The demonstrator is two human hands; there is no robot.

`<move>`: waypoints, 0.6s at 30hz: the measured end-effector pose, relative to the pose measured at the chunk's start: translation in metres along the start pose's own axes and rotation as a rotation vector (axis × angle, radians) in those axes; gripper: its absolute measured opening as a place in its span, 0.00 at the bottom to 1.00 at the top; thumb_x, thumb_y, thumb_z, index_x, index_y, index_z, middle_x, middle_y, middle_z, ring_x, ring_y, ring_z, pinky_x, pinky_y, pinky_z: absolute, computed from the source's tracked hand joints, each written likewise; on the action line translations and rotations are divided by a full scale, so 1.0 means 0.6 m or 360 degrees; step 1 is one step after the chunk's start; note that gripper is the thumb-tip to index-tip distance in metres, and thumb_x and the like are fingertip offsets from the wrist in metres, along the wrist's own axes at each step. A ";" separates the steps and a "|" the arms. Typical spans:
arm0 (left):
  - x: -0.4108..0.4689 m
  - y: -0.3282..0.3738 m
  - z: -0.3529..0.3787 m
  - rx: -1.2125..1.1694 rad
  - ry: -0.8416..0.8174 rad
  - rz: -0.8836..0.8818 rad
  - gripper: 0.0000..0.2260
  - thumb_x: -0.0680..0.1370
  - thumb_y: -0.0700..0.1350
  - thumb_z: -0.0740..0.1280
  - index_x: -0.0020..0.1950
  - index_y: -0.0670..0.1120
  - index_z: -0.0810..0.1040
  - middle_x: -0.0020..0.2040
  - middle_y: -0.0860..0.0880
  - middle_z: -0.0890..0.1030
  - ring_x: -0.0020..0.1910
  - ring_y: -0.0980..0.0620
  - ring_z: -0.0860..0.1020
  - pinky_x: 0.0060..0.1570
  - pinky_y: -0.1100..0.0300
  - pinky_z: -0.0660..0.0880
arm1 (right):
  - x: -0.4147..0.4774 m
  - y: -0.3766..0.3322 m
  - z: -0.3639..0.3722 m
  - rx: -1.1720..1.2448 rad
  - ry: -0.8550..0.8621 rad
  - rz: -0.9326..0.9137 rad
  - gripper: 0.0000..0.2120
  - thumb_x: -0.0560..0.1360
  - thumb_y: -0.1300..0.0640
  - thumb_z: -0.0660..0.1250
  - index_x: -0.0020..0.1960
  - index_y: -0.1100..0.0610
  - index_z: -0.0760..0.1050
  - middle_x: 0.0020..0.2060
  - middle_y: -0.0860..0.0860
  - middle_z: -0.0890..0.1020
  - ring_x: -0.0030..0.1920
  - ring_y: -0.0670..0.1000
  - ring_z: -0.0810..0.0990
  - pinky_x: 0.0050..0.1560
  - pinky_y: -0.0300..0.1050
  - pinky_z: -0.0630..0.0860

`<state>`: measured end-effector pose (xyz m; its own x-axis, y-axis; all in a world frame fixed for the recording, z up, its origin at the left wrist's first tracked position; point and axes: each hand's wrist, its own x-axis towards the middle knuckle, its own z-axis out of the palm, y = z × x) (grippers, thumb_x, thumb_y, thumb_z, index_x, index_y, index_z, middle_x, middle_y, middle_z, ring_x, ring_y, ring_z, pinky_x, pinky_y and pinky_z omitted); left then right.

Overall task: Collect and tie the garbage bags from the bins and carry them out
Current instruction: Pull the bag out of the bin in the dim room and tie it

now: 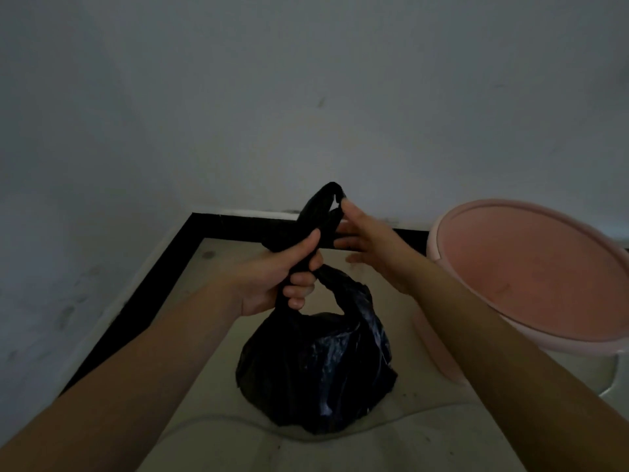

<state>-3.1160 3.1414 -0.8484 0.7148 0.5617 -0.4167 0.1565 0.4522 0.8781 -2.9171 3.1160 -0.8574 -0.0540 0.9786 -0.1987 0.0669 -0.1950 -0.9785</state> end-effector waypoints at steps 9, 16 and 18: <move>0.030 0.003 -0.033 -0.0404 0.0327 0.0268 0.20 0.81 0.58 0.59 0.64 0.45 0.77 0.53 0.44 0.85 0.29 0.58 0.74 0.26 0.67 0.69 | -0.003 -0.025 0.008 0.0487 0.0504 -0.0553 0.13 0.76 0.68 0.64 0.48 0.54 0.84 0.34 0.51 0.80 0.30 0.47 0.74 0.36 0.41 0.71; 0.025 -0.003 -0.050 -0.0667 0.0377 0.0417 0.09 0.83 0.49 0.59 0.48 0.48 0.76 0.52 0.43 0.85 0.29 0.57 0.76 0.25 0.66 0.70 | -0.016 0.054 0.047 0.0116 0.0010 -0.0073 0.13 0.75 0.70 0.66 0.43 0.55 0.84 0.33 0.51 0.83 0.36 0.48 0.81 0.41 0.40 0.79; 0.023 -0.007 -0.052 -0.0694 0.0327 0.0405 0.10 0.83 0.50 0.59 0.47 0.48 0.75 0.48 0.45 0.84 0.26 0.57 0.73 0.25 0.66 0.69 | -0.011 0.061 0.039 0.0074 -0.0083 0.0001 0.14 0.73 0.68 0.68 0.43 0.51 0.85 0.36 0.49 0.85 0.43 0.48 0.81 0.44 0.41 0.76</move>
<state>-3.1281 3.1687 -0.8649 0.5386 0.7949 -0.2793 -0.3328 0.5053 0.7962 -2.9376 3.1007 -0.8930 -0.1059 0.9740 -0.2005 0.0204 -0.1994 -0.9797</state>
